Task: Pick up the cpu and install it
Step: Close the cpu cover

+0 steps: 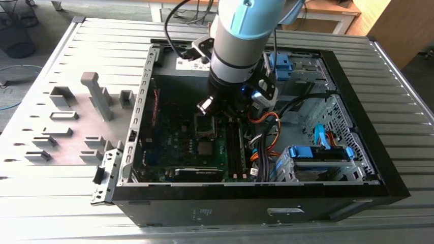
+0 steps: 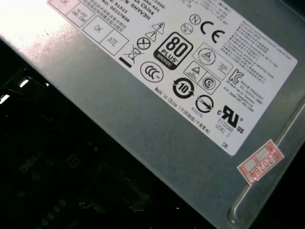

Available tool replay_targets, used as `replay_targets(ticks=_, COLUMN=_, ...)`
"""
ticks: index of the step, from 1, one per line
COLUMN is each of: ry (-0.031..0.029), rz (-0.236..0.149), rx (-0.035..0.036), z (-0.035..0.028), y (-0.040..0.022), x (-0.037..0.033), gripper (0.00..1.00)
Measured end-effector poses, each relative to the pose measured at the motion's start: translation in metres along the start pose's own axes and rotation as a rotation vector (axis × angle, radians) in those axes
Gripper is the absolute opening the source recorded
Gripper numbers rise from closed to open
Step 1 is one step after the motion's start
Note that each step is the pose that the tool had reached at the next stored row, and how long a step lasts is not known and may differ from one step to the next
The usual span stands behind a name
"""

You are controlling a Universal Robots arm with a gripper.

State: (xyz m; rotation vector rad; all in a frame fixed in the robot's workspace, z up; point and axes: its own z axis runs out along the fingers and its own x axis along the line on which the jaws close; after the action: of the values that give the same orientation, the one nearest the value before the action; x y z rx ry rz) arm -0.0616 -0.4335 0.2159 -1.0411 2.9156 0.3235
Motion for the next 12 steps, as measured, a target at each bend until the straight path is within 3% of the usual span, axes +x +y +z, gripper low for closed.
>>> replay_targets(ticks=7, ry=0.0063, rz=-0.014, rx=0.0029, z=-0.0063, y=0.0002, x=0.0001, gripper=0.11)
replay_targets(ticks=12, ry=0.018, rz=-0.029, rx=0.0123, z=-0.0086, y=-0.0007, x=0.001, gripper=0.11)
